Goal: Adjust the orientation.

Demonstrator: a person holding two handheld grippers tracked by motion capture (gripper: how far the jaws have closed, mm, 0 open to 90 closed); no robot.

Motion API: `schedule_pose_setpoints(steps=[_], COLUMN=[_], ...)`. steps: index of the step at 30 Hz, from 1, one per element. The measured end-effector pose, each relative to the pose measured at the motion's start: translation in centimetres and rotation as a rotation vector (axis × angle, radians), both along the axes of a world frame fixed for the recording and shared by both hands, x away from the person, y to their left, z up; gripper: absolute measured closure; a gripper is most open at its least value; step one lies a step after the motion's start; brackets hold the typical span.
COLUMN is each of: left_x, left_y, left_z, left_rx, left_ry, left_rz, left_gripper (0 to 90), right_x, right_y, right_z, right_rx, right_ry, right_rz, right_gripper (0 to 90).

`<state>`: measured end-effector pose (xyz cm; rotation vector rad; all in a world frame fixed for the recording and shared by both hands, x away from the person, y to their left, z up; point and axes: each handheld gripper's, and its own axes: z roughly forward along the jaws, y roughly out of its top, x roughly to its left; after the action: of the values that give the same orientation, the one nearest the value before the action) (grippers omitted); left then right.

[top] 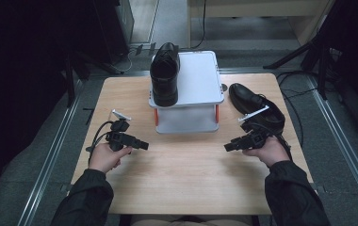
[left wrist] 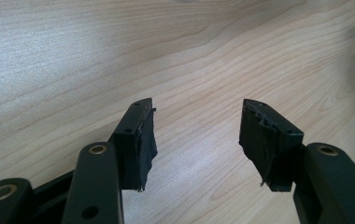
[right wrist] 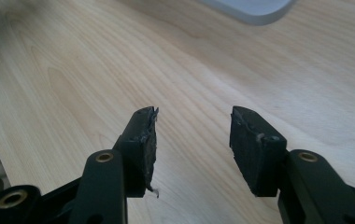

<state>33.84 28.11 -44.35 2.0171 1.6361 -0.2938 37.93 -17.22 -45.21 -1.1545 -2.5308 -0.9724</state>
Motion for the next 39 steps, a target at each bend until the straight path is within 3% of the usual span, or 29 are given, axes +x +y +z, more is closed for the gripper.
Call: schedule_pose_setpoints(steps=[3,8,22,26,35,39], left_x=[0.0,0.0,0.0,0.0,0.0,0.0], left_y=[0.0,-0.1,-0.3,-0.5,-0.4,-0.4], left_z=[0.0,0.0,-0.2,-0.2,-0.2,-0.3], left_rx=[0.002,0.012,0.014,-0.002,-0.019,-0.019], left_ry=[0.0,-0.003,0.005,0.009,0.01,0.012], left_rz=[-0.001,-0.007,-0.027,-0.04,-0.044,-0.05], left_gripper=[44.7,44.7,44.5,44.5,44.4,44.5], right_x=[0.9,2.2,5.9,6.8,8.7,9.0], right_y=[-0.9,-2.2,-6.1,-7.1,-8.9,-8.7], right_z=[0.8,2.5,6.3,6.2,4.3,3.5], right_rx=[0.014,0.016,-0.024,-0.03,-0.117,-0.134], right_ry=[0.022,0.012,0.02,0.034,0.081,0.117], right_rz=[-0.019,-0.038,-0.139,-0.172,-0.271,-0.281], right_gripper=[52.1,52.3,53.9,56.0,58.4,69.1])
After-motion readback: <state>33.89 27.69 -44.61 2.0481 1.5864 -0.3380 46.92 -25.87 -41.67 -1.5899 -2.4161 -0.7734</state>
